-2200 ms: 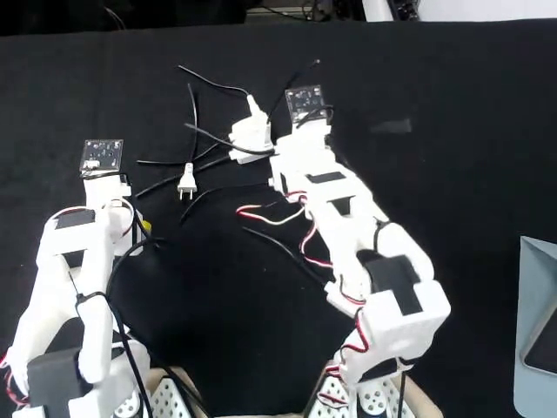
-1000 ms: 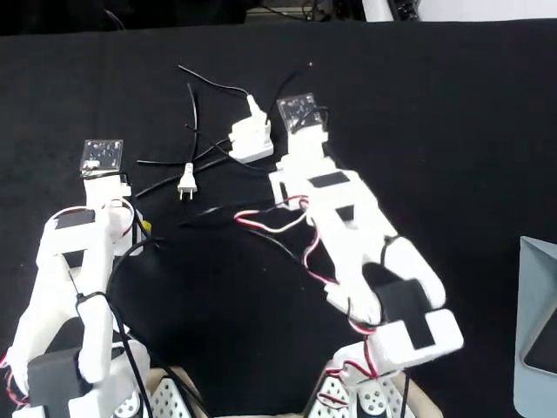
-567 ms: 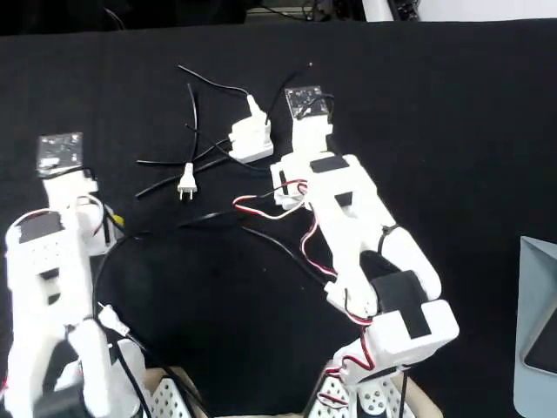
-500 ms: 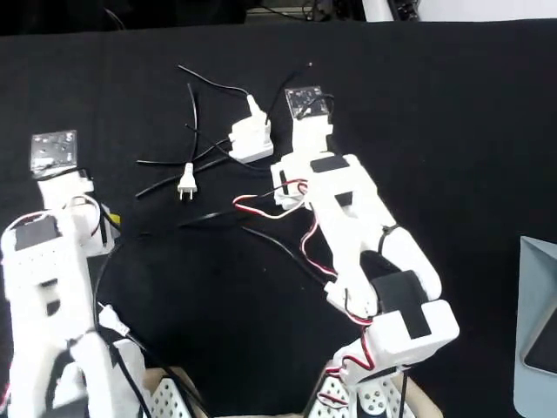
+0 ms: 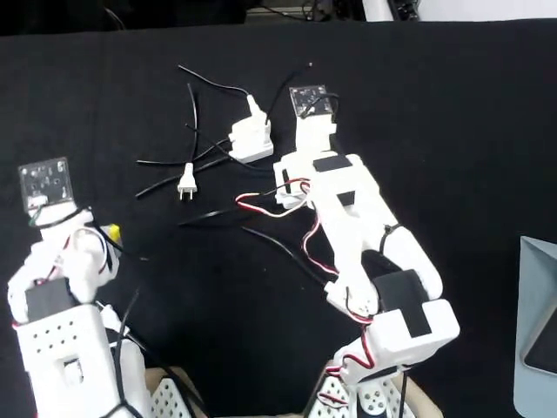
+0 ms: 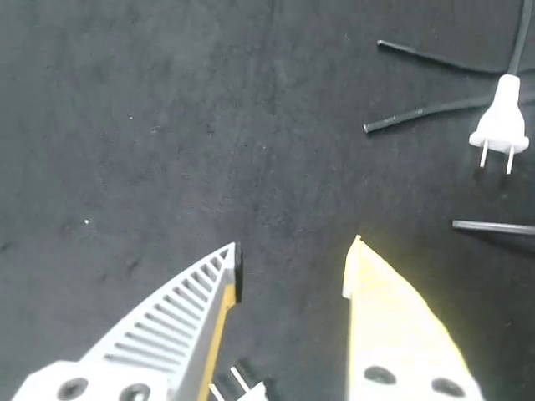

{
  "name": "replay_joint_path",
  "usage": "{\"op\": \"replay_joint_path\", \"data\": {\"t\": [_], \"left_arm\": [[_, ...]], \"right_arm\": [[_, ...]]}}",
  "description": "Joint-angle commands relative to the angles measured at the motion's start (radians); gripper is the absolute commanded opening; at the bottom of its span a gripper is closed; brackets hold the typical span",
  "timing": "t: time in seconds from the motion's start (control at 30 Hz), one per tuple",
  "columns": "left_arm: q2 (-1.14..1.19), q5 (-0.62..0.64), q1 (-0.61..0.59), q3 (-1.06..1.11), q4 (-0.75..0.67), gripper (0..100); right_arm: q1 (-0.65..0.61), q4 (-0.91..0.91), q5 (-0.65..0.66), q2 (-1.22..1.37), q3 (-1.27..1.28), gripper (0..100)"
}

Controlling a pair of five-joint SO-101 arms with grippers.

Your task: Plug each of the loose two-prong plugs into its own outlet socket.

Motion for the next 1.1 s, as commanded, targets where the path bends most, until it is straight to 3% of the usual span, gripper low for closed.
{"op": "replay_joint_path", "data": {"t": [0.0,0.63,1.07], "left_arm": [[-0.094,0.058,-0.001,0.053,-0.041,21],[-0.358,0.057,-0.004,0.234,-0.041,21],[-0.402,0.055,-0.002,0.249,-0.035,21]], "right_arm": [[0.046,-0.017,-0.009,0.002,-0.056,18.0],[0.043,-0.015,-0.009,-0.111,-0.051,18.0],[0.026,0.028,-0.009,0.053,-0.05,17.8]]}}
